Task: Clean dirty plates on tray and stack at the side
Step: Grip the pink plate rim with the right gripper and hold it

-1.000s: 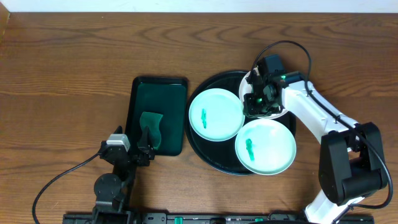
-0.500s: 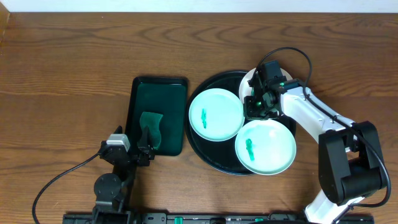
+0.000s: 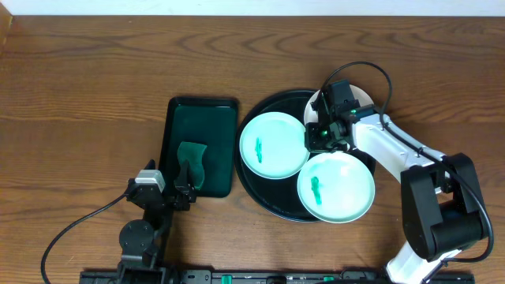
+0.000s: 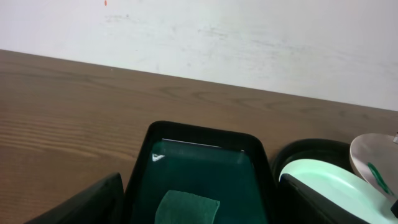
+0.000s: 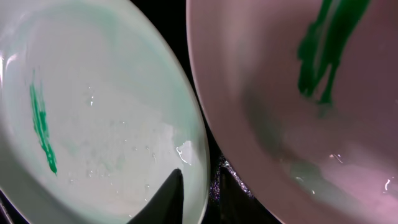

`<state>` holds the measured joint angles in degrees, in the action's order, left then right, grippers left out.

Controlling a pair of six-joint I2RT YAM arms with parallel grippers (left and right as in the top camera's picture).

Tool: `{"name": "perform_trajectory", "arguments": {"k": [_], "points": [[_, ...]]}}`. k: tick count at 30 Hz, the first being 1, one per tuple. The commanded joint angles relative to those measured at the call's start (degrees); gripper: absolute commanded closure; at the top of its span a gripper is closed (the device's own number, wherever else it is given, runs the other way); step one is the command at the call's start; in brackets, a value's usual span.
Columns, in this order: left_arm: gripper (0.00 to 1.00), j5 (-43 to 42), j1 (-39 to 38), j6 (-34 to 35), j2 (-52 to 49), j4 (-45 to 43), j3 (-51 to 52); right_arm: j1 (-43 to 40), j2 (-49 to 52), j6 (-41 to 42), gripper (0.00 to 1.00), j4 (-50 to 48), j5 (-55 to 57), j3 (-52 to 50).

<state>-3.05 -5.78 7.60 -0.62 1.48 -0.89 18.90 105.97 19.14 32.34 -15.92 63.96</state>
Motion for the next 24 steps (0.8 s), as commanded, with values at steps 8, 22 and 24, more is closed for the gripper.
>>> {"name": "perform_trajectory", "arguments": {"k": [8, 22, 24], "points": [[0.21, 0.3, -0.2, -0.5, 0.4, 2.4, 0.6, 0.3, 0.1, 0.6, 0.72, 0.4, 0.4, -0.4], [0.21, 0.3, -0.2, -0.5, 0.4, 2.4, 0.6, 0.3, 0.1, 0.6, 0.79, -1.3, 0.7, -1.1], [0.21, 0.3, -0.2, -0.5, 0.4, 2.4, 0.6, 0.3, 0.1, 1.0, 0.82, -1.5, 0.7, -1.2]]}}
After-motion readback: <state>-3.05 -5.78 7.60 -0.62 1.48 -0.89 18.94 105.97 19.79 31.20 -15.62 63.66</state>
